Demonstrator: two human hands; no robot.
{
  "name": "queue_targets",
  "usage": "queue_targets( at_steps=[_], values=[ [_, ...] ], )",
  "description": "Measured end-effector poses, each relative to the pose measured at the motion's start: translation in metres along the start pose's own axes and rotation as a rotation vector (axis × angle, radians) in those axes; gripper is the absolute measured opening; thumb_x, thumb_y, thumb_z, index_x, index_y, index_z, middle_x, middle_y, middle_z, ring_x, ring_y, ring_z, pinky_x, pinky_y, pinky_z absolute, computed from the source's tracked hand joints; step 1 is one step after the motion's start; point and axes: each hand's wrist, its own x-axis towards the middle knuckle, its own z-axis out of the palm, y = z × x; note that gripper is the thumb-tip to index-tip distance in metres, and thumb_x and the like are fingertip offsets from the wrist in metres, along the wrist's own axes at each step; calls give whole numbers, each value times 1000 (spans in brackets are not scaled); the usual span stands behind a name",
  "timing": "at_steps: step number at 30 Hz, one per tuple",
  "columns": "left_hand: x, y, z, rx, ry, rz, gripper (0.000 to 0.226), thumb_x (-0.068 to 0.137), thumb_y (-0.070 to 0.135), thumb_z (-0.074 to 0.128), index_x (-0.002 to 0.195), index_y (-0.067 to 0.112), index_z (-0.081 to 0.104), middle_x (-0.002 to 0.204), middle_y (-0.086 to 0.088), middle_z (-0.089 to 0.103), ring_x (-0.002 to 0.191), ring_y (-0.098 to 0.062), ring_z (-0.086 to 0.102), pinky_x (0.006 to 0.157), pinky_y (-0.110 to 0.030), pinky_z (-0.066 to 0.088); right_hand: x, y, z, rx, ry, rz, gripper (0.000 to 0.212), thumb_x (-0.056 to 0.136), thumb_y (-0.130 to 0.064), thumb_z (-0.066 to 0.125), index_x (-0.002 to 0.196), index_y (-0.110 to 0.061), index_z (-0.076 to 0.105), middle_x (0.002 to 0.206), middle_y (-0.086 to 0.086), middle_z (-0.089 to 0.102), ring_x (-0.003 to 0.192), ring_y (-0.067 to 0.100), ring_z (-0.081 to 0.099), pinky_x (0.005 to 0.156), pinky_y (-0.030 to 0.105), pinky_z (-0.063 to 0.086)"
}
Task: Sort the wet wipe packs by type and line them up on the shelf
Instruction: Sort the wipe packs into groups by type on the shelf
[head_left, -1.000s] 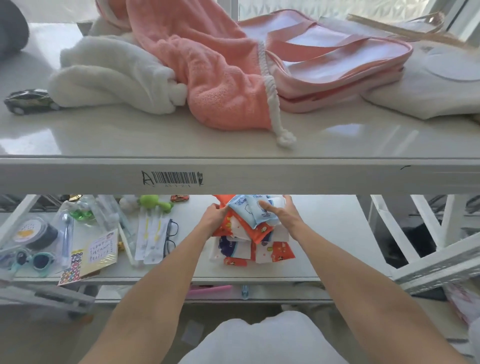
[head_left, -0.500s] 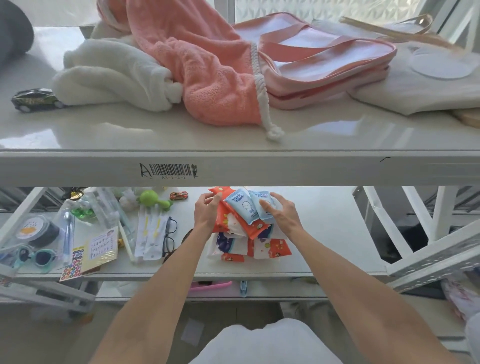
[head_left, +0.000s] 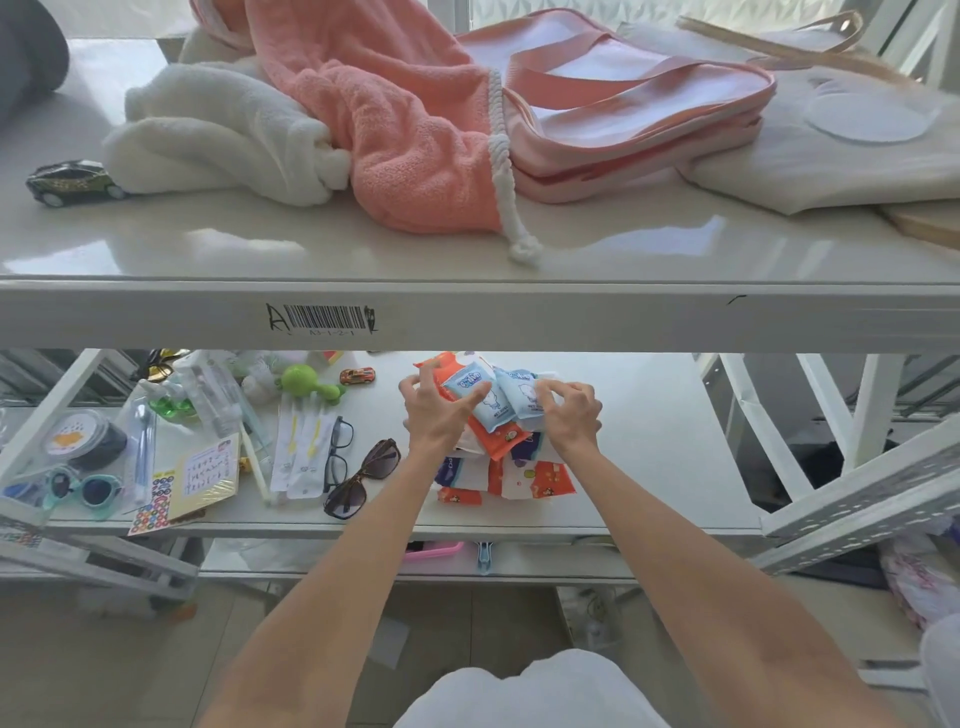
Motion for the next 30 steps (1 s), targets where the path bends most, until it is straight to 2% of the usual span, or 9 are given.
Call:
queue_targets(
  at_steps=[5,9,10,12,15,17,21,25,30],
  values=[
    [-10,25,27,240,7,-118,127,51,95,61,150,25,23,156,-17,26,141,-39,38,113,-61,31,5,11,-3,69,-117,-4,35,95,-45,65,129,-38,69,139,13,52,129,32,50,110,46,42],
    [-15,21,46,425,-27,-109,126,58,90,64,152,21,17,156,-20,25,149,-39,20,119,-61,17,8,16,-12,247,-207,170,76,94,-43,70,157,-21,33,146,15,50,133,34,52,107,42,45],
    [-16,18,47,438,-26,-103,123,60,88,65,152,21,17,156,-20,25,150,-39,19,119,-61,17,10,17,-14,259,-196,237,73,96,-43,67,155,-13,36,146,16,52,130,34,54,102,41,46],
    [-16,16,47,444,-19,-90,120,61,86,66,150,22,18,155,-19,28,149,-38,21,119,-61,18,16,25,-14,258,-214,312,53,98,-43,64,129,0,59,128,18,65,104,33,62,86,41,51],
    [-13,16,44,442,-22,-94,117,59,87,66,145,22,21,149,-18,34,145,-37,27,117,-59,23,21,33,-14,221,-260,316,43,98,-41,65,101,1,65,98,15,65,84,28,58,70,37,46],
    [-10,17,44,435,-17,-104,116,59,87,67,144,22,23,146,-17,36,143,-36,29,116,-58,25,23,37,-16,178,-242,257,37,98,-38,65,94,-2,62,97,17,65,85,29,59,72,42,49],
    [-8,18,46,461,-9,-108,120,59,88,66,146,20,20,147,-19,36,142,-37,31,116,-58,26,28,50,-31,210,-171,227,33,101,-31,61,108,1,63,106,17,68,90,29,62,72,40,52],
    [-9,20,49,516,-6,-103,120,59,87,67,146,20,20,146,-20,37,142,-38,32,114,-59,27,37,90,-53,229,33,315,33,101,-29,57,112,1,63,112,20,69,93,33,63,76,39,51],
    [-16,26,60,637,11,-76,117,58,81,73,143,25,15,147,-22,33,141,-42,31,114,-60,27,37,133,-62,25,72,481,43,103,-29,49,128,6,58,131,29,61,121,44,58,99,46,47]
  ],
)
